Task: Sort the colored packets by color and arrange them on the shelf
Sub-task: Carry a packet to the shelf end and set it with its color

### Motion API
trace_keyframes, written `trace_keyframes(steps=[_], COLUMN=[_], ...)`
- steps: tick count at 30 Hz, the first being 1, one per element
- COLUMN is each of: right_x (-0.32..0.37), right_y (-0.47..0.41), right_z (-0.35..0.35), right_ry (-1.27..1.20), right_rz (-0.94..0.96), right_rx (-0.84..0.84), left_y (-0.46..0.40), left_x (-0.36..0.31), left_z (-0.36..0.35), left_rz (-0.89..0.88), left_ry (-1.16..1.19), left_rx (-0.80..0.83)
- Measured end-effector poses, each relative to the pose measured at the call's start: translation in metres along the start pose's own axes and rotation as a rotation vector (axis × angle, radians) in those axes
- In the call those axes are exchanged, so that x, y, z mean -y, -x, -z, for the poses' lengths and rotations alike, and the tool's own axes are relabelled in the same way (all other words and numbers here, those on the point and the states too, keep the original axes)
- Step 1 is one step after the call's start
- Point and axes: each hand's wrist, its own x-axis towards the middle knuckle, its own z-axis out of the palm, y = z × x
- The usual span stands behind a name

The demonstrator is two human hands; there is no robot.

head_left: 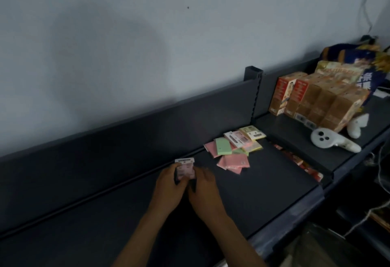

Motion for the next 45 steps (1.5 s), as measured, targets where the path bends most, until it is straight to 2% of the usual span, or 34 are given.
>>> trace_keyframes(steps=[8,15,23,29,32,36,45], right_x=[0.006,0.000,0.006,0.008,0.006,-0.003,-0.021], right_y=[-0.032,-0.055,-0.063,-0.057,-0.052,-0.047,-0.041], right_z=[-0.007,-0.019,0.015,0.049,0.069,0.084,0.095], right_ry=[0.087,-0.017,-0.157,-0.353,-0.398,-0.418,-0.318], right_rz=[0.047,0.049,0.197,0.161,0.205,0.241,0.328], right_rx=[0.102,0.036,-0.069,-0.077,-0.043,0.057,0.085], left_y=[-0.042,-0.055,-0.058,-0.058,-0.057,-0.050,-0.026], left_x=[0.017,0.019,-0.012,-0.040,-0.063,-0.090,-0.107], left_z=[-0.013,-0.022,-0.030,-0.040,-0.043,-0.047,-0.055], left_rz=[-0.001,0.013,0.031,-0.013,0.020,0.053,-0.040], left_ry=[-0.009,-0.027,0.048,0.101,0.190,0.304,0.193], left_rx=[-0.011,-0.073,-0.183,-0.232,-0.239,-0.313,-0.427])
